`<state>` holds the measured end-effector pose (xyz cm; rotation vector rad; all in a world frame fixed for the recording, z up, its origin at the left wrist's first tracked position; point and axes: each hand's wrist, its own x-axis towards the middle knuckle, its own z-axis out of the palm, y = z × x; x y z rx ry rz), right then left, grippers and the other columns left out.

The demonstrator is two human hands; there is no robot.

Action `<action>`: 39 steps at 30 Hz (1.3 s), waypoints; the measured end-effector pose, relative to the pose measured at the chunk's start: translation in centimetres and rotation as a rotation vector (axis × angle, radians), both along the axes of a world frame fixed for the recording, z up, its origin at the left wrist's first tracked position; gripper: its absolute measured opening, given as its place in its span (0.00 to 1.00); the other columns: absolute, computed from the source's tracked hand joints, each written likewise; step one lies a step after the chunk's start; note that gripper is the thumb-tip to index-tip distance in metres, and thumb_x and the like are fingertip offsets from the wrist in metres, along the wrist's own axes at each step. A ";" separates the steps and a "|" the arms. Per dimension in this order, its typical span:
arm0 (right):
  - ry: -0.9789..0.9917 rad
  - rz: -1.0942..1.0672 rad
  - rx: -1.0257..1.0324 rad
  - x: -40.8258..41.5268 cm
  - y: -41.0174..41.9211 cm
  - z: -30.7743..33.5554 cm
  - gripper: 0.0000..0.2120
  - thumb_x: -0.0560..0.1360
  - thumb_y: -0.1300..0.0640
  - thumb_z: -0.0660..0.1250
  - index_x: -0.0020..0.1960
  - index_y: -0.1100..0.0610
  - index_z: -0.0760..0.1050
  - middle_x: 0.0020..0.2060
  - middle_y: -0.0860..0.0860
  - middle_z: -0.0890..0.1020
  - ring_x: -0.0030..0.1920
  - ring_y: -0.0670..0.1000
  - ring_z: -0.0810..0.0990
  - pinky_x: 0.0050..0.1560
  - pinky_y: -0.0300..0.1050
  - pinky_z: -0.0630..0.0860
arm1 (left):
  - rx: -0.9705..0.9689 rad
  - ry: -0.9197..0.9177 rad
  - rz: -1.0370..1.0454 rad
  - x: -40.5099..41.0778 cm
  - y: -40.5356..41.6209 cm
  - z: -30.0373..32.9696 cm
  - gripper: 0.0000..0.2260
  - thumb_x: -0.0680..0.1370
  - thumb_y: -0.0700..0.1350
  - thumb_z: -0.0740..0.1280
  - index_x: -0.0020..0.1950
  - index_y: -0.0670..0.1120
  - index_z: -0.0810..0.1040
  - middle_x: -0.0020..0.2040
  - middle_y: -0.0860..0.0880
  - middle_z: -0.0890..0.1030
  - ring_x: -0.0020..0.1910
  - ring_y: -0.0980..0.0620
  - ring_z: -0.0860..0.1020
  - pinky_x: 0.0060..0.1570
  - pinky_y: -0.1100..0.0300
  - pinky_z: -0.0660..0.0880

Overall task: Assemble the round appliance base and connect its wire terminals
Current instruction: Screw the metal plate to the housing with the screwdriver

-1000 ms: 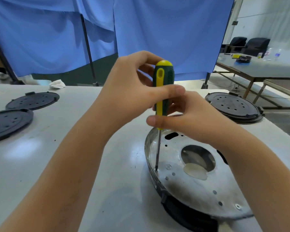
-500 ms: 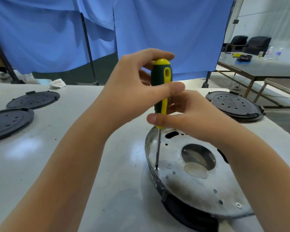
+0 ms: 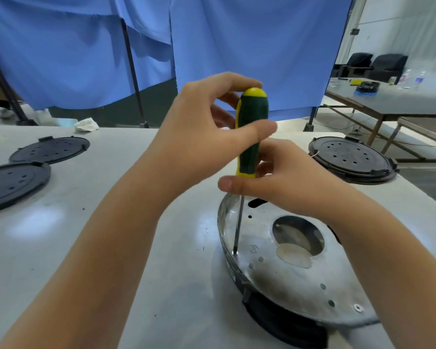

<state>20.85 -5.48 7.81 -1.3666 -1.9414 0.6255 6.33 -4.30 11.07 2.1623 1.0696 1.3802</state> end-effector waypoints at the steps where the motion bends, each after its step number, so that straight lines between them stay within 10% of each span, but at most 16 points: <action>1: 0.027 0.032 -0.046 0.2 0.1 0.1 0.17 0.65 0.40 0.72 0.46 0.50 0.77 0.39 0.43 0.81 0.40 0.43 0.80 0.46 0.43 0.80 | -0.038 -0.008 -0.045 -0.1 0.0 0.1 0.16 0.73 0.47 0.73 0.60 0.56 0.78 0.49 0.56 0.81 0.43 0.59 0.82 0.49 0.62 0.79; 6: 0.353 0.247 -0.266 1.2 -0.2 0.8 0.15 0.74 0.67 0.68 0.60 0.60 0.76 0.50 0.52 0.85 0.52 0.49 0.84 0.55 0.44 0.79 | -0.161 -0.044 -0.160 -0.3 0.2 0.2 0.19 0.78 0.38 0.59 0.64 0.56 0.76 0.51 0.44 0.81 0.51 0.50 0.79 0.44 0.66 0.77; 10: 0.139 0.084 -0.040 0.7 -0.3 0.7 0.16 0.65 0.52 0.76 0.48 0.59 0.78 0.37 0.53 0.83 0.37 0.48 0.81 0.43 0.45 0.80 | -0.069 0.043 -0.069 0.1 0.0 0.0 0.17 0.74 0.57 0.70 0.63 0.60 0.76 0.50 0.54 0.78 0.46 0.60 0.78 0.46 0.67 0.76; 14: 0.025 0.000 0.053 -0.1 -0.3 0.2 0.22 0.62 0.40 0.74 0.46 0.56 0.76 0.36 0.55 0.79 0.34 0.46 0.77 0.35 0.35 0.75 | -0.019 0.040 -0.061 0.2 0.0 -0.1 0.21 0.72 0.53 0.73 0.64 0.59 0.76 0.47 0.55 0.79 0.41 0.60 0.79 0.48 0.64 0.79; 18: 0.151 0.139 -0.150 1.0 0.1 0.4 0.17 0.73 0.55 0.70 0.61 0.54 0.75 0.52 0.47 0.84 0.53 0.45 0.82 0.58 0.48 0.77 | -0.084 0.047 -0.172 -0.4 0.0 0.0 0.20 0.79 0.40 0.64 0.68 0.58 0.72 0.48 0.53 0.81 0.42 0.58 0.81 0.46 0.64 0.79; 22: 0.309 0.266 -0.243 1.4 -0.1 0.5 0.16 0.73 0.67 0.68 0.61 0.59 0.75 0.50 0.52 0.85 0.52 0.49 0.83 0.58 0.45 0.78 | -0.134 -0.003 -0.184 -0.5 -0.2 0.3 0.15 0.79 0.41 0.61 0.60 0.56 0.77 0.46 0.45 0.80 0.41 0.53 0.78 0.39 0.68 0.76; 25: 0.143 0.130 -0.062 0.7 -0.2 0.5 0.14 0.66 0.52 0.76 0.48 0.53 0.79 0.40 0.47 0.85 0.41 0.45 0.83 0.49 0.45 0.81 | -0.022 0.092 -0.049 -0.4 -0.1 0.3 0.13 0.73 0.59 0.70 0.56 0.60 0.78 0.48 0.54 0.78 0.46 0.59 0.78 0.46 0.67 0.76; 29: 0.008 0.056 0.057 -0.7 -0.6 0.1 0.24 0.61 0.40 0.75 0.46 0.58 0.76 0.34 0.51 0.79 0.34 0.49 0.76 0.38 0.48 0.78 | 0.036 0.068 -0.028 -0.4 -0.5 0.4 0.18 0.69 0.55 0.75 0.58 0.60 0.79 0.45 0.60 0.78 0.43 0.58 0.78 0.48 0.62 0.78; 33: 0.138 0.185 -0.118 0.3 -0.4 0.4 0.13 0.72 0.53 0.70 0.56 0.54 0.77 0.50 0.47 0.84 0.51 0.45 0.82 0.57 0.48 0.78 | -0.060 0.014 -0.215 -1.0 -0.4 0.5 0.24 0.72 0.45 0.72 0.66 0.58 0.74 0.51 0.53 0.82 0.48 0.56 0.82 0.51 0.62 0.80; 39: 0.354 0.309 -0.221 1.2 -0.2 0.5 0.16 0.71 0.68 0.69 0.59 0.61 0.76 0.49 0.55 0.85 0.51 0.51 0.84 0.55 0.45 0.79 | -0.170 0.036 -0.266 -1.3 -0.1 0.5 0.23 0.74 0.47 0.64 0.69 0.61 0.71 0.58 0.53 0.80 0.56 0.58 0.79 0.57 0.63 0.77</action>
